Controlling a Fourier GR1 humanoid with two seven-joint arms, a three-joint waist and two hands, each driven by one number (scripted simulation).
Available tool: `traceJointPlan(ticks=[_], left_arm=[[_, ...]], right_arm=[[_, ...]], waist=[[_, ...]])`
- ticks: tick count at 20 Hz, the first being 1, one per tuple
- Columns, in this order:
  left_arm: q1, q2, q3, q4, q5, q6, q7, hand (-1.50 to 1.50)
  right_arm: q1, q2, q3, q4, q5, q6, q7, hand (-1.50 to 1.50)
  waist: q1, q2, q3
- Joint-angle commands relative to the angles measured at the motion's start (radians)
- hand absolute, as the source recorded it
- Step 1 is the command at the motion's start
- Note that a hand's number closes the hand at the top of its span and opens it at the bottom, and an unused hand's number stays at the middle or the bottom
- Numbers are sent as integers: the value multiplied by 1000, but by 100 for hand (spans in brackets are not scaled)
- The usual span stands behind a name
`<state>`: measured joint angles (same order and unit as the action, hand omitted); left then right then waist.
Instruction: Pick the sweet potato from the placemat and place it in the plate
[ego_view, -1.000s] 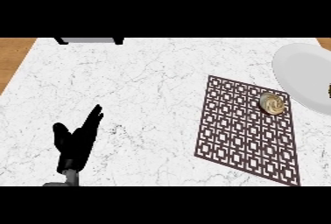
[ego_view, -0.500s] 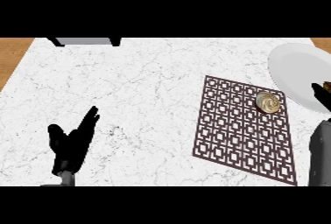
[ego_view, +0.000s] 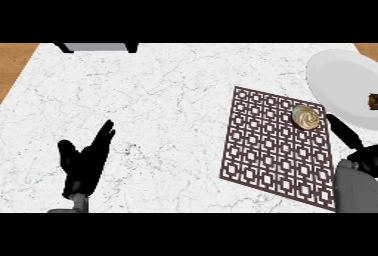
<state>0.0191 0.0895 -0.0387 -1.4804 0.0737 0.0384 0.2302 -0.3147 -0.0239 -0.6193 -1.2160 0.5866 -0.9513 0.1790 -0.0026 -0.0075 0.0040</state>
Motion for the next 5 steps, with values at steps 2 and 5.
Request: traceJointPlan(ticks=[2,5], left_arm=[[17,-15,-6,83,-5,-28,-53,0],[51,1,5,-23,-6,-14,13,0]], right_arm=[[101,23,140,-64,14,-72,117,-150],[110,23,201,-120,112,-100,219,-150]], waist=[[1,7,-4],[4,6,-4]])
